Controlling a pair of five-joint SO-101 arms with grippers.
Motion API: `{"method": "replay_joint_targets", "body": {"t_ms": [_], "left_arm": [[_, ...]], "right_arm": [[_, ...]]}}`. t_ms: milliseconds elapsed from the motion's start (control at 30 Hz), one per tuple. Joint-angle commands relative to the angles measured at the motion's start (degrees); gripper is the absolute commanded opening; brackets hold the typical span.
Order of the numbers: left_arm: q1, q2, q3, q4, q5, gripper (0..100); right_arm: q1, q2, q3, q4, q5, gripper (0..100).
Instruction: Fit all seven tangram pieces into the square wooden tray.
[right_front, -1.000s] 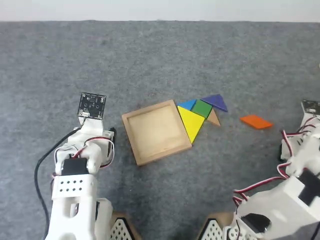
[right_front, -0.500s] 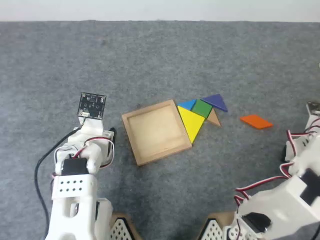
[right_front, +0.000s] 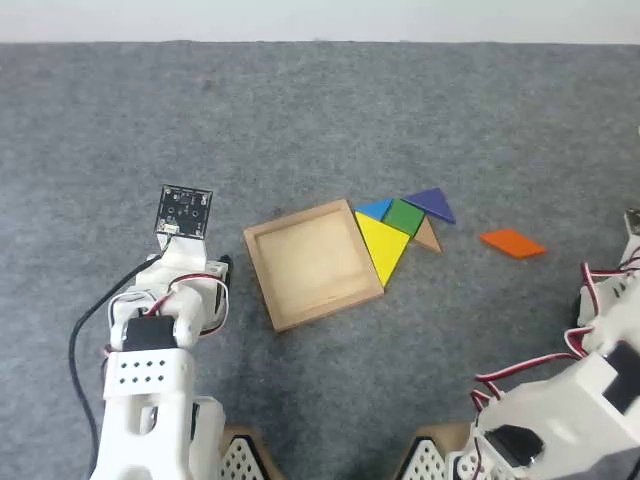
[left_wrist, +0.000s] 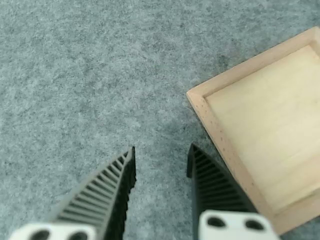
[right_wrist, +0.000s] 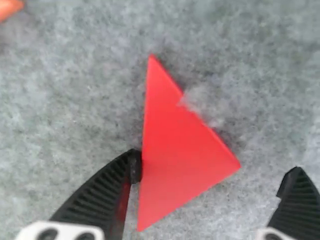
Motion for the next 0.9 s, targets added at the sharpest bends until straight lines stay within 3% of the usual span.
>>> {"method": "replay_joint_targets", "body": {"t_ms": [0, 233, 467, 700, 867], "left_arm": [[0.18, 0.18, -0.57, -1.14, -0.44, 17], [0.18, 0.18, -0.57, -1.14, -0.44, 17], [0.18, 0.18, -0.57, -1.14, -0.44, 17], [0.18, 0.18, -0.57, -1.14, -0.44, 17], [0.18, 0.18, -0.57, -1.14, -0.44, 17]], "right_arm": [[0.92, -2.33, -1.58, -1.1, 0.35, 40.2], [-4.62, -2.33, 0.97, -1.19, 0.26, 40.1], [-5.49, -2.33, 5.01, -3.03, 0.26, 39.8], [-5.49, -2.24, 8.26, -6.81, 0.26, 22.4], [-5.49, -1.71, 8.79, -6.81, 0.26, 23.6]]}}
